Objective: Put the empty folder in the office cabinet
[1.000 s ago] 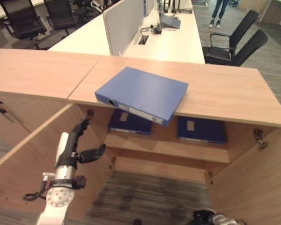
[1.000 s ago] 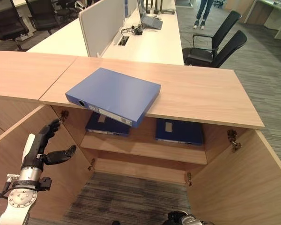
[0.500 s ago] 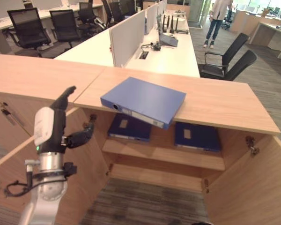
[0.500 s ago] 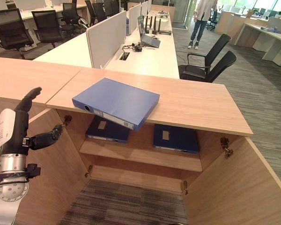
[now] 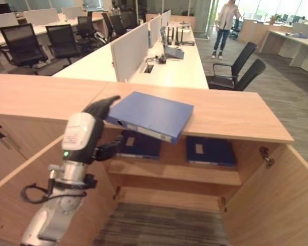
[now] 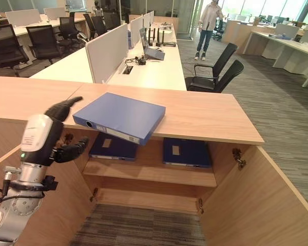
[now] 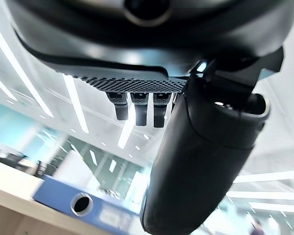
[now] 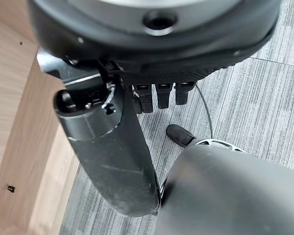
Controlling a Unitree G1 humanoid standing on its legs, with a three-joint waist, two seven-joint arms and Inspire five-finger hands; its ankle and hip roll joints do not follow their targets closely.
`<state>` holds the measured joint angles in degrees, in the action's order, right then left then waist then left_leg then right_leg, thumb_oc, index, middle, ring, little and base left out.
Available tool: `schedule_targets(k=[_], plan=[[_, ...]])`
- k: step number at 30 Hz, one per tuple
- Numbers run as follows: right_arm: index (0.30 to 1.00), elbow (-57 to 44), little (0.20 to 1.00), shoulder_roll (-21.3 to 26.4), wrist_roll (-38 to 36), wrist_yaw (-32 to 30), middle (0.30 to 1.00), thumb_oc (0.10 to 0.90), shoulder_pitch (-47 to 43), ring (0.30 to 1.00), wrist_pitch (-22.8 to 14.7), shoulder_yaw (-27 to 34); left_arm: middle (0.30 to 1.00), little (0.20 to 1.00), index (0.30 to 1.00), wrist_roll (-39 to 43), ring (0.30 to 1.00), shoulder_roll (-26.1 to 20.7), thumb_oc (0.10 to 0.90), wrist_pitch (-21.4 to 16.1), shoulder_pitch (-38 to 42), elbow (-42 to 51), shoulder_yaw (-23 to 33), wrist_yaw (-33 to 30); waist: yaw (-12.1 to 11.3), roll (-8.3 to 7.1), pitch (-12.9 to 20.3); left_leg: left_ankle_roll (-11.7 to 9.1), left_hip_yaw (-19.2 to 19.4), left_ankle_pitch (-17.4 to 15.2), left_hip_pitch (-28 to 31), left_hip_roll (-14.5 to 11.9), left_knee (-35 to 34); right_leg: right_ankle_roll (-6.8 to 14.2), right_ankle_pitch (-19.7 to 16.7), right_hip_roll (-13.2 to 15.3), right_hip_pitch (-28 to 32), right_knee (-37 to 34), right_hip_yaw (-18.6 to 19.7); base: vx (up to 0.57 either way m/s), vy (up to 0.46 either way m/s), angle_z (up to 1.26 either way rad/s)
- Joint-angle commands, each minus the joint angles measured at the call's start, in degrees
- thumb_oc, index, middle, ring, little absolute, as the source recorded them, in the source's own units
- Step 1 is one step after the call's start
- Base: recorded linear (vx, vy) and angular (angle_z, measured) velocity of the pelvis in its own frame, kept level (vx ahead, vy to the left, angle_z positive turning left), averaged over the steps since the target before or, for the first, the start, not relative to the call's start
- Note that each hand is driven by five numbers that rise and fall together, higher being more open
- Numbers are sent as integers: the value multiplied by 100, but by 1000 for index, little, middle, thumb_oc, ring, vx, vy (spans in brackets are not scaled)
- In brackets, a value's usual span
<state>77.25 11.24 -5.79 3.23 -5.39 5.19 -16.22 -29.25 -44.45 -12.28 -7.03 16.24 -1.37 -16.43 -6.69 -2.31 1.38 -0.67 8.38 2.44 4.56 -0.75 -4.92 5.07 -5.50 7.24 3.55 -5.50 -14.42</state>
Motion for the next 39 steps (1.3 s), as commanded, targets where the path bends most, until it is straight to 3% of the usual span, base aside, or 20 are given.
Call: schedule_targets(k=[1, 14, 25, 39], plan=[[900, 284, 900, 116, -118, -101, 900, 800, -686, 900, -103, -275, 900, 900, 900, -91, 900, -299, 800, -294, 886, 340, -72, -5, 107, -79, 274, 24, -282, -731, 102, 182, -8, 168, 462, -207, 66, 50, 202, 9, 8, -6], [900, 230, 900, 94, -41, -135, 900, 800, -713, 900, -98, -344, 900, 900, 900, -746, 900, -407, 800, -137, 1510, -431, -803, 31, 277, -55, 347, 31, -227, -776, 154, 173, -8, 164, 449, -214, 76, 50, 272, 5, 3, -4], [900, 131, 900, 102, 40, -209, 900, 800, -758, 900, -102, -481, 900, 900, 900, -1827, 900, -211, 800, 427, 2744, -1619, -1640, -408, 445, -42, 401, 47, -158, -815, 199, 178, -8, 167, 438, -224, 76, 50, 374, 3, 2, -5], [900, 121, 900, 113, 122, -272, 900, 800, -785, 900, -91, -595, 900, 900, 900, -2473, 900, 188, 800, 994, 3745, -2978, -2487, -527, 592, -3, 471, 63, -89, -869, 267, 185, -8, 170, 457, -227, 94, 50, 485, 8, 3, -4]])
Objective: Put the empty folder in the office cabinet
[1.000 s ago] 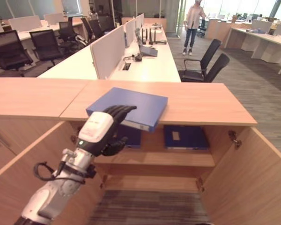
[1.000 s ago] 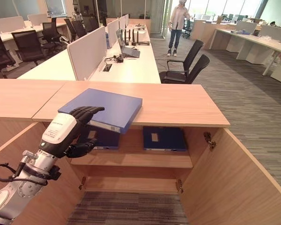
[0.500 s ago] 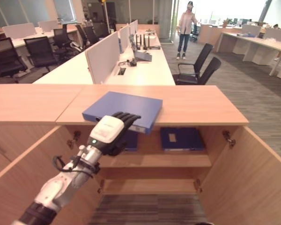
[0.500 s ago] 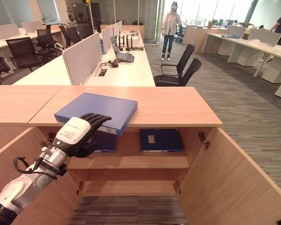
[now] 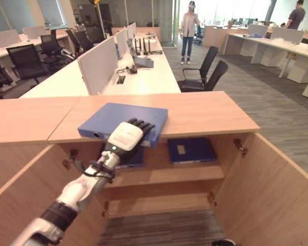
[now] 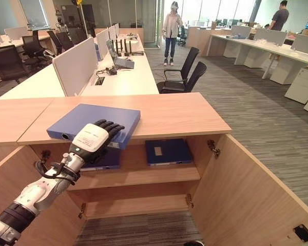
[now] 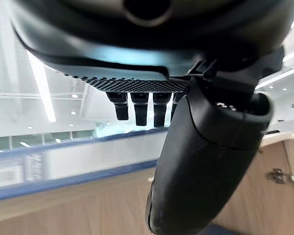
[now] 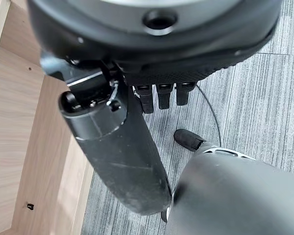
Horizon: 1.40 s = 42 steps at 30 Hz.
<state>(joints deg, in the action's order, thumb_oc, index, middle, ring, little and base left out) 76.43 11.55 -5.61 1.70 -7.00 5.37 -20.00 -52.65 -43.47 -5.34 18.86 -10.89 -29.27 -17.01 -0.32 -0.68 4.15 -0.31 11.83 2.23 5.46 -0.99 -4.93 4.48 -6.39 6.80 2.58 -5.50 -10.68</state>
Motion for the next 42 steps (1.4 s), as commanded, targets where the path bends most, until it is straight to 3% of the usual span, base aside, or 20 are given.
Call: schedule_targets(k=[1, 10, 11, 12, 22, 26, 28, 31, 33, 34, 35, 36, 37, 42], plan=[[900, 200, 900, 80, 104, -117, 900, 800, -629, 900, -107, -224, 900, 900, 900, -157, 900, 113, 800, 333, 1162, -361, 270, -456, -33, -164, 195, 27, -430, -850, 180, 212, -7, 229, 548, -184, 193, 50, 117, 7, 6, -9], [900, 110, 900, 101, 88, -111, 900, 800, -631, 900, -130, -283, 900, 900, 900, -141, 900, 330, 800, 644, 1191, -1554, -24, -417, 11, -156, 197, 32, -387, -866, 231, 208, -7, 227, 550, -182, 208, 50, 160, 2, 3, -3], [900, 103, 900, 107, 88, -106, 900, 800, -628, 900, -127, -282, 509, 509, 509, -124, 509, 352, 540, 664, 1153, -1625, -12, -382, 11, -153, 197, 34, -384, -867, 238, 210, -7, 227, 549, -184, 210, 50, 166, 0, 0, 0], [900, 88, 900, 104, 91, -88, 900, 800, -606, 900, -125, -272, 300, 300, 300, -108, 300, 365, 400, 701, 1058, -1735, 49, -390, 10, -157, 198, 38, -380, -870, 250, 215, -7, 226, 549, -185, 220, 50, 169, 0, 0, 0], [900, 67, 900, 95, 112, -88, 900, 800, -532, 900, -133, -236, 300, 300, 300, 90, 300, 422, 400, 744, 595, -1734, 400, -490, -10, -167, 185, 51, -369, -873, 256, 224, -7, 220, 537, -171, 217, 50, 175, -2, 2, -1], [900, 94, 900, 95, 106, -126, 900, 800, -495, 900, -139, -152, 300, 300, 300, 311, 300, 452, 400, 490, 141, -890, 729, -459, -39, -178, 161, 54, -395, -872, 260, 229, -7, 212, 538, -166, 233, 50, 161, 0, 0, 0], [900, 81, 900, 83, 53, -151, 900, 800, -475, 900, -148, -59, 300, 300, 300, 698, 300, 542, 400, 172, -302, -78, 1039, -345, -80, -202, 128, 59, -424, -862, 249, 235, -7, 203, 530, -167, 235, 50, 150, 0, 0, 0], [900, 100, 900, 91, -48, -156, 900, 800, -461, 900, -139, 83, 300, 300, 300, 1946, 300, 790, 400, -305, -1047, 1158, 1460, 289, -132, -224, 81, 69, -459, -840, 233, 241, -7, 196, 509, -161, 236, 50, 118, -2, 0, 3], [900, 158, 900, 123, -131, -13, 900, 800, -470, 900, -114, 147, 300, 300, 300, 3957, 300, 1114, 400, -453, -1526, 1933, 1510, 1348, -171, -206, 18, 81, -473, -811, 232, 242, -7, 186, 486, -158, 240, 50, 94, -18, 3, 15], [900, 161, 900, 129, -43, 186, 900, 800, -517, 900, -101, 75, 300, 300, 300, 6045, 300, 1228, 400, -497, -1852, 2445, 1590, 2056, -181, -170, -13, 85, -449, -817, 247, 235, -7, 185, 477, -161, 247, 50, 85, -30, 10, 13], [900, 146, 900, 130, 30, 263, 900, 800, -565, 900, -100, 12, 300, 300, 300, 6977, 300, 1256, 400, -434, -2013, 2653, 1692, 2283, -178, -163, -16, 89, -428, -792, 223, 242, -7, 180, 450, -157, 220, 50, 97, -36, 13, 5], [900, 71, 900, 101, 130, 386, 900, 800, -697, 900, -126, -118, 300, 300, 300, 8724, 300, 1427, 400, -240, -2224, 2807, 1563, 2732, -184, -148, -50, 95, -405, -796, 230, 233, -7, 175, 429, -157, 218, 50, 111, -53, -2, 3], [900, 15, 900, 63, 176, 448, 900, 800, -825, 900, -170, -198, 300, 300, 300, 9782, 300, 1580, 400, -54, -2265, 2901, 1312, 2940, -186, -160, -57, 102, -390, -772, 196, 233, -7, 167, 402, -157, 183, 50, 140, -41, -9, -1], [900, -42, 900, 22, 205, 459, 900, 800, -875, 900, -268, -250, 300, 300, 300, 10478, 300, 1448, 400, -34, -2314, 3163, 1254, 2968, -203, -173, -93, 100, -403, -758, 180, 232, -7, 159, 403, -172, 189, 50, 176, -18, -9, -10]])
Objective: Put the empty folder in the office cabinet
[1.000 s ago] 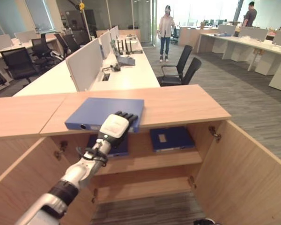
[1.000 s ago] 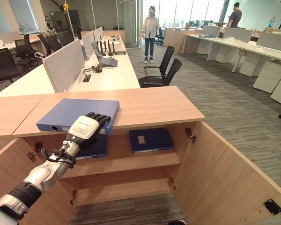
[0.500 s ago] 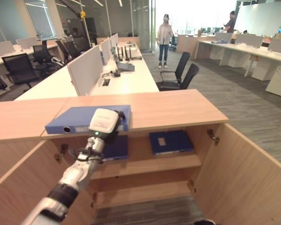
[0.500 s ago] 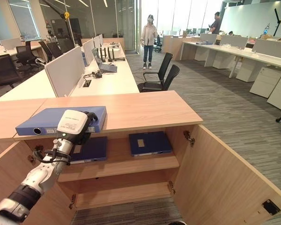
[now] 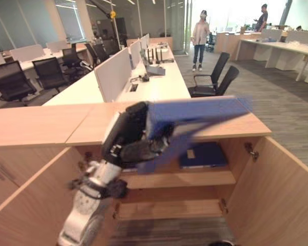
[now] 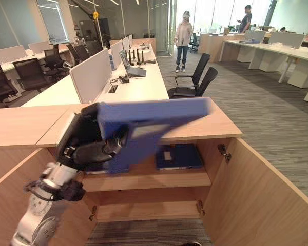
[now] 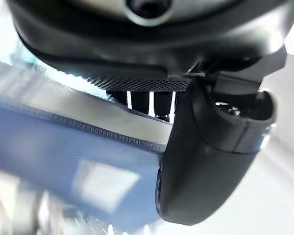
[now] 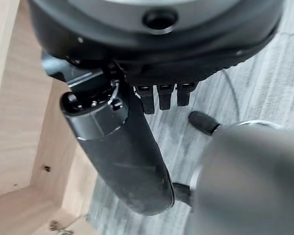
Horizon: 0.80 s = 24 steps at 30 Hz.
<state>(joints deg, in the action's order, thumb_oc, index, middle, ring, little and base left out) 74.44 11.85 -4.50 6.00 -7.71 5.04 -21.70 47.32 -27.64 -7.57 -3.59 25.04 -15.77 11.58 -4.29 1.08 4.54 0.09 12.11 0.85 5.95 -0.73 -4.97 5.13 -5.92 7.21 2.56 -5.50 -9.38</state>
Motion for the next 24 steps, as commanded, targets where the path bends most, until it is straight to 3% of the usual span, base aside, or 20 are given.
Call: schedule_targets(k=[1, 6, 18, 24], plan=[[900, 156, 900, -15, 108, 32, 900, 800, -795, 900, -257, -87, 300, 300, 300, 588, 300, -144, 400, 195, -73, -430, -81, 105, 187, -356, -134, 59, -437, -617, 128, 208, -3, 91, 358, -214, 191, 50, 48, -10, -8, -11], [900, 173, 900, -28, 132, -19, 900, 800, -765, 900, -337, -72, 300, 300, 300, 968, 300, -43, 400, 69, -69, -304, 23, 51, 150, -381, -144, 51, -478, -600, 113, 202, -3, 85, 367, -218, 191, 50, 35, -10, -8, -5], [900, -25, 900, 22, 63, -69, 900, 800, -721, 900, -345, -47, 300, 300, 300, 551, 300, -91, 400, 132, -340, -502, 68, -127, 122, -375, -173, 55, -512, -571, 103, 212, -3, 74, 362, -217, 188, 50, 10, -2, -1, 3], [900, -176, 900, 155, 350, -167, 900, 800, -700, 900, -287, -72, 300, 300, 300, -1028, 300, -804, 400, 320, -1070, -924, 413, -130, 98, -331, -213, 59, -514, -568, 94, 199, -3, 74, 360, -226, 186, 50, 0, 0, 0, 0]])
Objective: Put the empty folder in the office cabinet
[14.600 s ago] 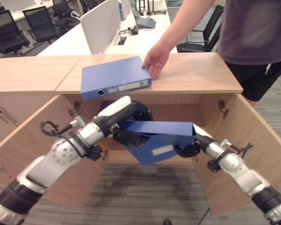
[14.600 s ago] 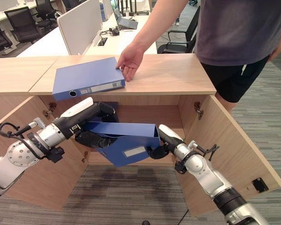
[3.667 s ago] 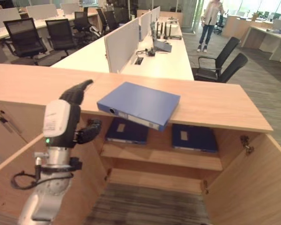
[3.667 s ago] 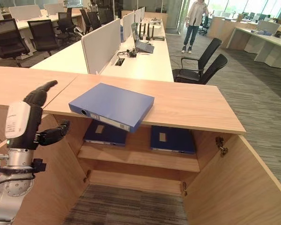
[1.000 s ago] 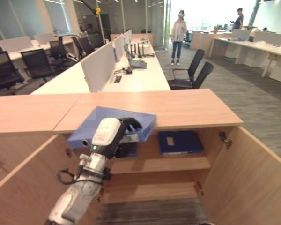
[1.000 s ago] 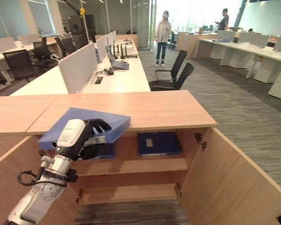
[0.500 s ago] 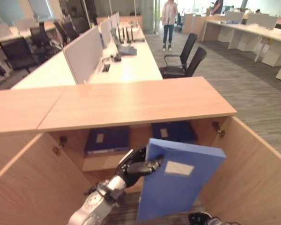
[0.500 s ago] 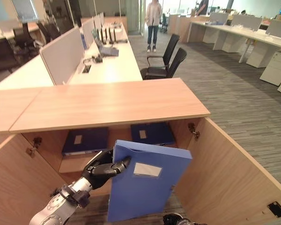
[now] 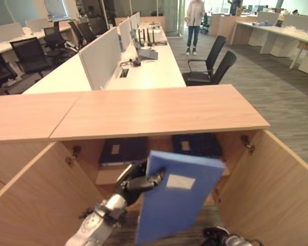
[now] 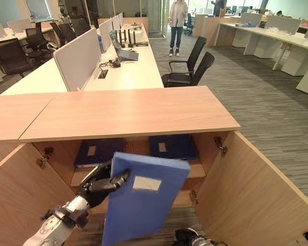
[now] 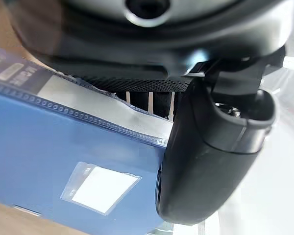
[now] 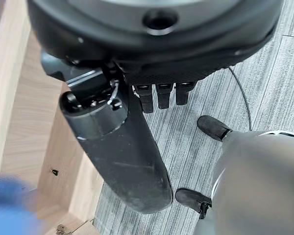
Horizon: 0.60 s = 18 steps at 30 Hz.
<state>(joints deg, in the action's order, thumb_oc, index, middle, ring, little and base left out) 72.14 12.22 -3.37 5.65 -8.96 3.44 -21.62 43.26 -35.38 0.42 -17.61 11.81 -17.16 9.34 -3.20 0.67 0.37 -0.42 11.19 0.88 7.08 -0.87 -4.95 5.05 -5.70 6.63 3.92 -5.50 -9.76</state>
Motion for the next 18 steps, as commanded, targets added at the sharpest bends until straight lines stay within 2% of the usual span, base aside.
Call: schedule_targets(k=[1, 4, 6, 7, 8, 10, 12, 13, 14, 18], plan=[[900, -43, 900, 146, 307, -160, 900, 800, -587, 900, -125, -105, 300, 300, 300, -828, 300, -80, 400, -482, 265, 300, 644, 60, -16, -286, 194, 108, -418, -568, -25, 213, -5, 79, 342, -170, 46, 50, 41, 0, 0, 0], [900, -297, 900, 224, 416, -219, 900, 800, -577, 900, -108, -127, 300, 300, 300, -1105, 300, -117, 400, -499, 180, 134, 803, 10, -10, -284, 185, 106, -414, -565, -33, 211, -5, 76, 345, -174, 40, 50, 47, -2, -1, -1], [900, -1161, 900, 495, 610, -282, 900, 800, -493, 900, -93, -86, 300, 300, 300, -1286, 300, -44, 400, -535, 61, -66, 1108, -46, 20, -276, 171, 102, -406, -561, -41, 210, -5, 76, 342, -173, 26, 50, 55, -2, -1, -2], [900, -1178, 900, 501, 612, -279, 900, 800, -483, 900, -83, -86, 300, 300, 300, -1286, 300, -41, 400, -534, 57, -64, 1108, -45, 21, -273, 173, 102, -406, -561, -41, 209, -5, 76, 342, -174, 26, 50, 55, 0, 0, 0], [900, -2006, 900, 729, 616, -297, 900, 800, -327, 900, -88, 23, 300, 300, 300, -1353, 300, 34, 400, -616, 35, -146, 1268, -90, 54, -272, 167, 105, -399, -567, -45, 211, -5, 78, 345, -170, 13, 50, 66, 0, 0, 0], [900, -2880, 900, 964, 403, -312, 900, 800, -121, 900, -162, 252, 300, 300, 300, -1426, 300, 168, 400, -675, 125, -269, 1365, -135, 107, -268, 168, 113, -392, -575, -51, 213, -5, 79, 350, -160, 1, 50, 76, 0, 0, 0], [900, -2900, 900, 974, 404, -308, 900, 800, -107, 900, -150, 259, 300, 300, 300, -1428, 300, 170, 400, -675, 128, -271, 1357, -136, 102, -264, 171, 113, -392, -575, -51, 213, -5, 79, 350, -160, 1, 50, 76, 3, 1, -2], [900, -3383, 900, 1027, 44, -253, 900, 800, 8, 900, -250, 393, 300, 300, 300, -1422, 300, 261, 400, -729, 200, -277, 1388, -153, 137, -255, 162, 113, -380, -595, -23, 211, -5, 82, 361, -160, 17, 50, 73, -2, 1, -4], [900, -3395, 900, 1032, 44, -251, 900, 800, 13, 900, -243, 398, 300, 300, 300, -1423, 300, 261, 400, -730, 204, -279, 1384, -153, 132, -259, 170, 113, -378, -580, -40, 215, -5, 80, 350, -156, -1, 50, 76, 0, -1, -3], [900, -4157, 900, 1005, -931, 58, 900, 800, 94, 900, -441, 389, 300, 300, 300, -1406, 300, 379, 400, -774, 540, -381, 1162, -114, 169, -273, 186, 102, -346, -576, -43, 212, -5, 84, 350, -148, -18, 50, 81, -2, -5, -5]])
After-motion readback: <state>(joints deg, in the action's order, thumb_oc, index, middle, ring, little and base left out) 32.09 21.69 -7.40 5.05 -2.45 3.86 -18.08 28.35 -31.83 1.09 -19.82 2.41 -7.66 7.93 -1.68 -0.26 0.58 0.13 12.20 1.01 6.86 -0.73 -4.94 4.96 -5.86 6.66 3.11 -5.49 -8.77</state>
